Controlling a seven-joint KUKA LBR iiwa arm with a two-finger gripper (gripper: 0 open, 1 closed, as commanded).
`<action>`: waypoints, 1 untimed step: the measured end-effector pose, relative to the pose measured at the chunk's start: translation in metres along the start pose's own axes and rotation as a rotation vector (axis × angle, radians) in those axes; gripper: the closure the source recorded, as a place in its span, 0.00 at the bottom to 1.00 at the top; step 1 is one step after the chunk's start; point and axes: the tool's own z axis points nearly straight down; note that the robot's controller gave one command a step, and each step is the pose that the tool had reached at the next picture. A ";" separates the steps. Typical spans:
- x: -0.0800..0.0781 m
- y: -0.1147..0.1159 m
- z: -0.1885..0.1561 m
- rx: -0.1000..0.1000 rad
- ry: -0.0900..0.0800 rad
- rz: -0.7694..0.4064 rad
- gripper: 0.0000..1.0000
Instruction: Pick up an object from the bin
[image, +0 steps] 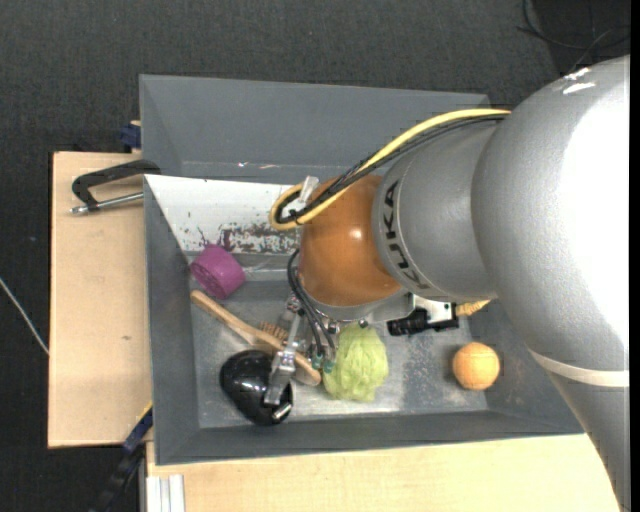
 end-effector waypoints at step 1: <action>0.000 0.000 0.000 0.000 0.000 0.000 1.00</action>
Offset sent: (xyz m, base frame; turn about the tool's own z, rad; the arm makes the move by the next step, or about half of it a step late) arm -0.0001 0.0000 0.0863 0.0000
